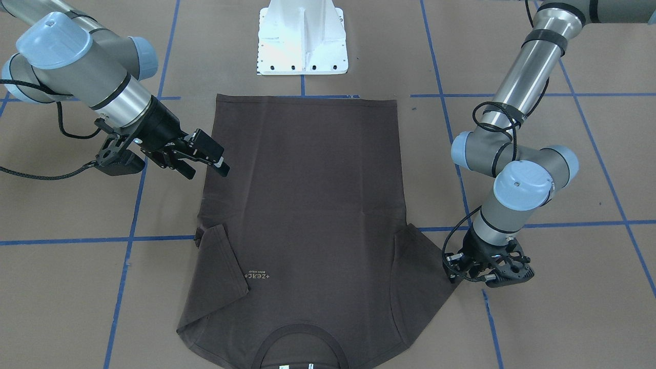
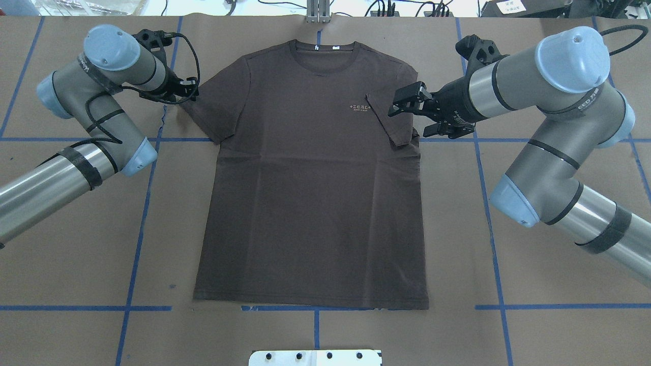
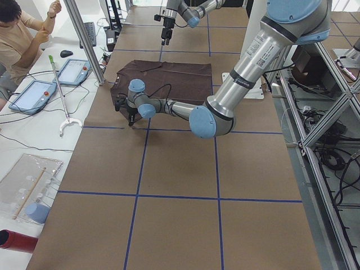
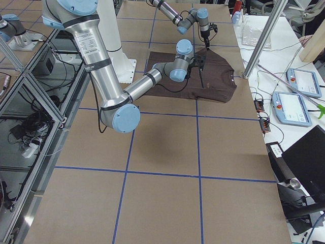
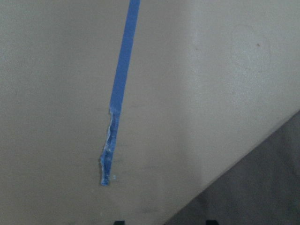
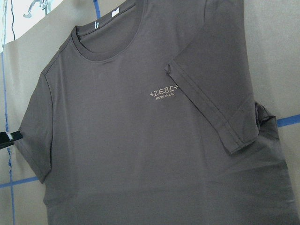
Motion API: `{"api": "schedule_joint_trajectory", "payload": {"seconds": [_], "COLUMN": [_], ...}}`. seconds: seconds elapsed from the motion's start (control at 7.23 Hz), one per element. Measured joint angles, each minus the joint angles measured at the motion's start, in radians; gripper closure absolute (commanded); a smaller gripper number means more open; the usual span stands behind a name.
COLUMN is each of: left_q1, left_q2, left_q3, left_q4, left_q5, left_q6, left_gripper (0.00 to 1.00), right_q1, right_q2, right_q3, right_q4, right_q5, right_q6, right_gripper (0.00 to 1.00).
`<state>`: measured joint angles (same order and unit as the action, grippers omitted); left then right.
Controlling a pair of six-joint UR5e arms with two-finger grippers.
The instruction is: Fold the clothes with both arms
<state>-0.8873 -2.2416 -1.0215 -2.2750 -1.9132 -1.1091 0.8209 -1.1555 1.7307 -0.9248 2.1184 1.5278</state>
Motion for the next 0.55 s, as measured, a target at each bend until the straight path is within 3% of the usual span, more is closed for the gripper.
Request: {"api": "schedule_joint_trajectory", "payload": {"seconds": [0.55], "left_q1": [0.001], "left_q2": [-0.011], "left_q3": [-0.062], "left_q4": [0.016], "left_q5": [-0.011], "left_q6": [-0.019], "left_gripper": [1.0], "right_q1": [0.002], "right_q2": [-0.001], "right_q3": [0.001], "right_q4": [-0.001], "right_q5": [0.0], "right_q6": [-0.001], "right_gripper": [0.01]}}
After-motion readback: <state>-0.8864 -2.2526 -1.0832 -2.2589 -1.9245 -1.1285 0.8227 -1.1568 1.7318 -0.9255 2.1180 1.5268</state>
